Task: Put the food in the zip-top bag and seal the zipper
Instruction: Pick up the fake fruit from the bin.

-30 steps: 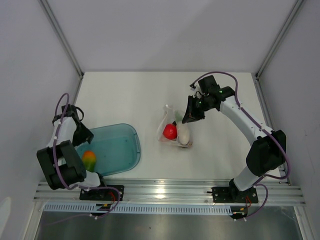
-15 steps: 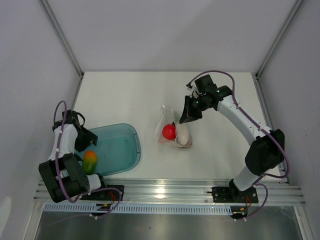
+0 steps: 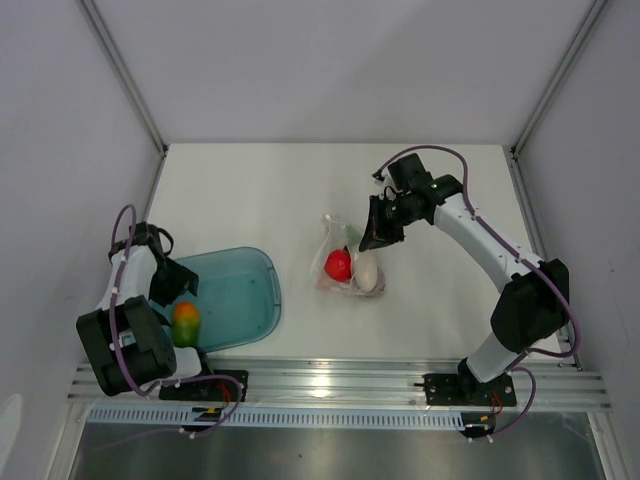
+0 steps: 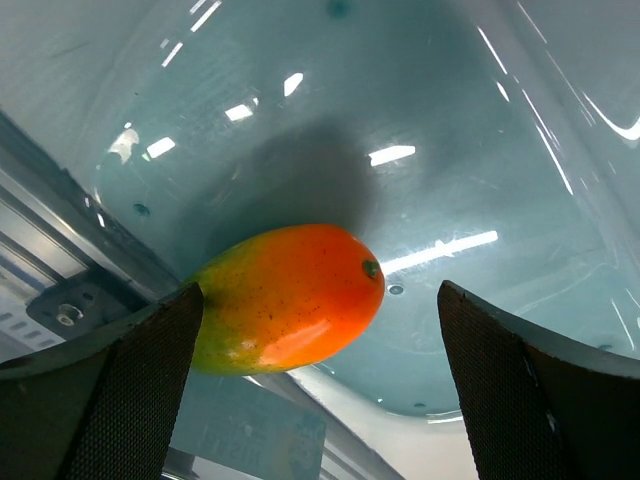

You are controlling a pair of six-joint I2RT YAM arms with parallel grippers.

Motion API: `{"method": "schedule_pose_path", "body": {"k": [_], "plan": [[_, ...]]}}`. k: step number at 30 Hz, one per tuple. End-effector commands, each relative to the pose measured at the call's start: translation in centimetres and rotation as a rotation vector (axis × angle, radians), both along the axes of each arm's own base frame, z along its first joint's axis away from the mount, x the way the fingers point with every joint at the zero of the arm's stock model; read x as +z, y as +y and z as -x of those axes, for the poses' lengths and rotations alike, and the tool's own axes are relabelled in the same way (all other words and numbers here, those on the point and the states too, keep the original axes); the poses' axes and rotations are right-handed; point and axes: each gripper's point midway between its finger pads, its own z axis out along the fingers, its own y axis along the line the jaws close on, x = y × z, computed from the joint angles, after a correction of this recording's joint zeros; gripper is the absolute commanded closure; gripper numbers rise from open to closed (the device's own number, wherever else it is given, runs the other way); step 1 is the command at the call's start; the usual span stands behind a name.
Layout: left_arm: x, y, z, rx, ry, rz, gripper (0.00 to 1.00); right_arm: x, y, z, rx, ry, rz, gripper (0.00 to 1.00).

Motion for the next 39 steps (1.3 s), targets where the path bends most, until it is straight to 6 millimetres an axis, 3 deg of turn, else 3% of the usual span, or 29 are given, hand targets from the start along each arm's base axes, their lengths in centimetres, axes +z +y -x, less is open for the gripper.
{"method": "schedule_pose_path", "body": {"k": [1,11,16,27,31,39], "plan": [[0.2,-0.9,-0.6,-0.004,-0.028,0.018,0.01,1.5,0.0,0.0,-0.015,-0.051,-0.021,1.00],[-0.2,-2.8,-0.3,-0.061,0.010,0.079,0.00,1.4,0.6,-0.1,-0.042,-0.068,-0.051,1.00],[-1.0,-4.8,-0.2,-0.112,0.056,0.136,0.00,1.0,0.5,-0.1,-0.058,-0.071,-0.057,1.00],[-0.2,-6.4,-0.1,-0.238,0.058,0.096,0.01,0.9,0.4,-0.1,-0.071,-0.078,-0.061,1.00],[-0.4,-8.1,0.2,-0.294,0.078,0.126,0.01,1.0,0.5,-0.2,-0.075,-0.084,-0.063,1.00],[-0.7,-8.9,0.7,-0.304,0.094,0.123,0.01,0.9,0.2,0.1,-0.078,-0.086,-0.057,1.00]]}}
